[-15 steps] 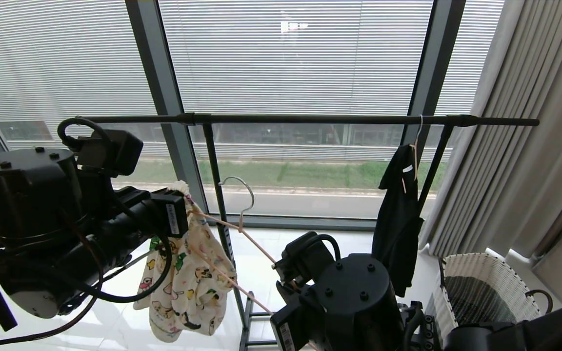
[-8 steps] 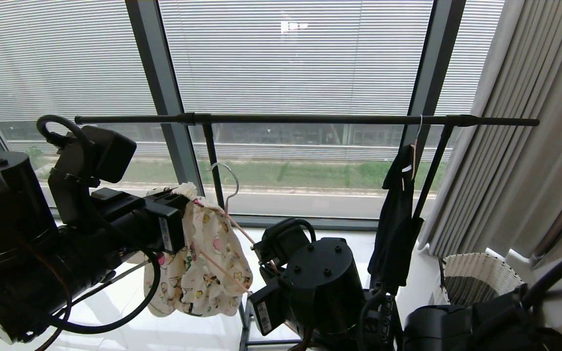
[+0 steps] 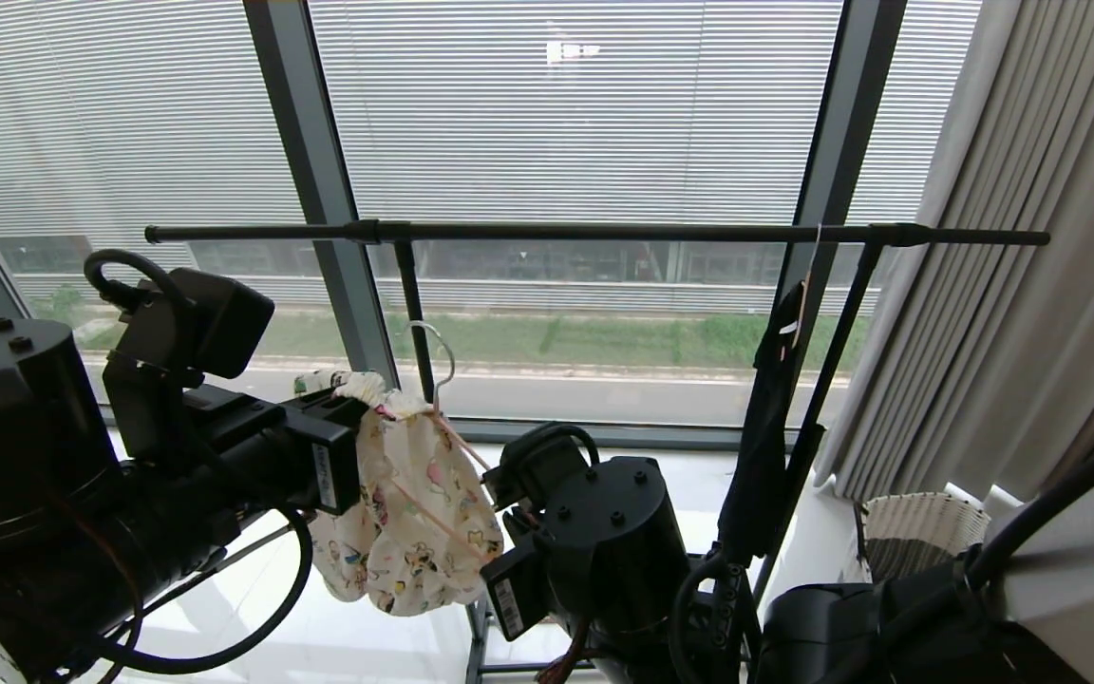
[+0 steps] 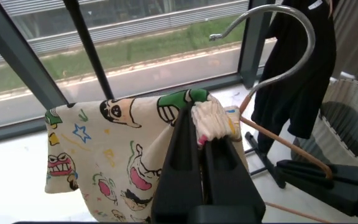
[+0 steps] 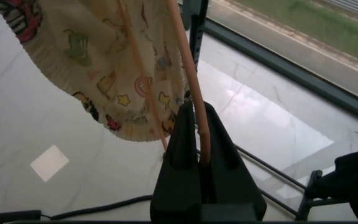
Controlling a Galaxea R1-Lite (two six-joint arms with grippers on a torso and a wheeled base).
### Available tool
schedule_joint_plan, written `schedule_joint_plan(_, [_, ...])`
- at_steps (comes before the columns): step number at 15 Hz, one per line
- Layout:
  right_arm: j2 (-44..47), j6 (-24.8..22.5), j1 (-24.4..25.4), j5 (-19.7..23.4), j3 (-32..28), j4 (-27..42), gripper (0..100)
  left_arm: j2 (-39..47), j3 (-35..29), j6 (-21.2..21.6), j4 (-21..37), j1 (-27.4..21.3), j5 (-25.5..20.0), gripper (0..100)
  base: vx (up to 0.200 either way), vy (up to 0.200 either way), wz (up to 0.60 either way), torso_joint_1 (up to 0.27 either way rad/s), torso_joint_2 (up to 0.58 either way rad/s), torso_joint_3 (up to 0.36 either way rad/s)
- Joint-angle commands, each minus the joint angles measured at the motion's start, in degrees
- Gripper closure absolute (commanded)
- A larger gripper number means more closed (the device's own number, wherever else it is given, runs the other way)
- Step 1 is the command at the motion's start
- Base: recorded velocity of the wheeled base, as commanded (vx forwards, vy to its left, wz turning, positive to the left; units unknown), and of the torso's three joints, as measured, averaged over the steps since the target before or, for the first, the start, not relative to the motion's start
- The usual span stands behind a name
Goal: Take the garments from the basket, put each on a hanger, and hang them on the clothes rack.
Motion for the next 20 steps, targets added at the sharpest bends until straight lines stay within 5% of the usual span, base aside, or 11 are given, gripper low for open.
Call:
schedule_joint_plan(1, [-0.1, -0.5, 1.1, -0.1, -0.2, -0.1, 100, 2.1, -0.8, 0.0, -0.1, 0.2, 0.9, 100, 0.0, 0.0, 0.0, 0.0, 0.0, 0.0])
schedule_joint_plan(12, [-0.5, -0.9, -1.6, -2.4, -3.0, 0.0, 100, -0.6, 1.5, 2.5, -0.1, 0.1, 0.9, 100, 0.0, 0.0, 0.0, 0.0, 0.0, 0.0])
schedule_joint_plan(13, [-0.5, -0.9, -1.4, -2.4, -3.0, -0.1, 100, -0.3, 1.0, 2.9, -0.1, 0.1, 0.9, 0, 0.0, 0.0, 0.0, 0.0, 0.0, 0.0])
schedule_joint_plan(20, [-1.1, -0.9, -0.7, -2.7, -2.8, -0.1, 100, 2.0, -4.2, 3.0, 0.0, 2.8, 1.0, 0, 0.0, 0.0, 0.0, 0.0, 0.0, 0.0])
